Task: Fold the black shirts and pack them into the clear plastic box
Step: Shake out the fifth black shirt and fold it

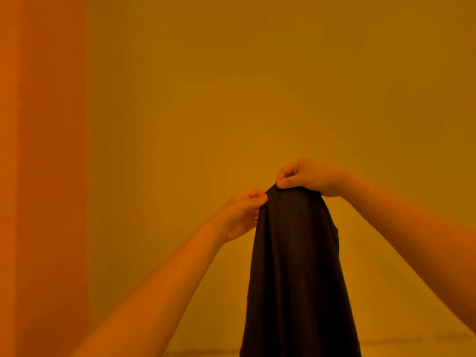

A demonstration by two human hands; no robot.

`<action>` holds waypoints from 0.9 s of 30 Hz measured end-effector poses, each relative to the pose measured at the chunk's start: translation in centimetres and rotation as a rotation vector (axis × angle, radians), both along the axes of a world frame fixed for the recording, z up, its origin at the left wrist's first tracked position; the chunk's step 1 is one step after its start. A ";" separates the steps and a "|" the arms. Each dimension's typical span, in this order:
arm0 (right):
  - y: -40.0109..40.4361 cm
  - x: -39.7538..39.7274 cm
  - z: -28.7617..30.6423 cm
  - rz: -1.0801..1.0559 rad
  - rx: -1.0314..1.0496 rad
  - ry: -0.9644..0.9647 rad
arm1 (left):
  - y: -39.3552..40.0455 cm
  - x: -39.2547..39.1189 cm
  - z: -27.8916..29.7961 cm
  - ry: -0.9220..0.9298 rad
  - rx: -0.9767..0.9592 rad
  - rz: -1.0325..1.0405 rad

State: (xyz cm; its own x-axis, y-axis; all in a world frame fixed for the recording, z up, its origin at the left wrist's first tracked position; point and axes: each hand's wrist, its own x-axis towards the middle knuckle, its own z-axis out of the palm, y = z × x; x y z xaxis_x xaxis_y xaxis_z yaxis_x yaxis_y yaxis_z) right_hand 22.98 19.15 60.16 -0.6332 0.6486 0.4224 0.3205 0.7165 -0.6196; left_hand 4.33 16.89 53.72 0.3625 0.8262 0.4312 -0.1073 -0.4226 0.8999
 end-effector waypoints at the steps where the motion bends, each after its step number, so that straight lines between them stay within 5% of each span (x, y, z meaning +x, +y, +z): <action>1: 0.0 0.3 0.1 -0.006 0.000 0.011 | -0.1 0.1 0.1 -0.025 0.000 0.043; 13: 0.4 2.4 -0.4 0.011 -0.054 -0.101 | -1.9 -1.2 1.3 0.373 0.063 0.147; 27: 0.2 0.4 -1.8 0.094 -0.169 -0.271 | -2.0 -2.7 2.1 0.348 0.075 0.195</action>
State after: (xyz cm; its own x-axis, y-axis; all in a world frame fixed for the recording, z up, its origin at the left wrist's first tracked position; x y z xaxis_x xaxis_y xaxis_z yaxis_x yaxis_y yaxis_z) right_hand 23.33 19.38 58.37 -0.7683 0.6285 0.1216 0.4273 0.6450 -0.6335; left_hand 1.63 14.86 55.84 0.3368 0.8647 0.3725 0.2868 -0.4711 0.8342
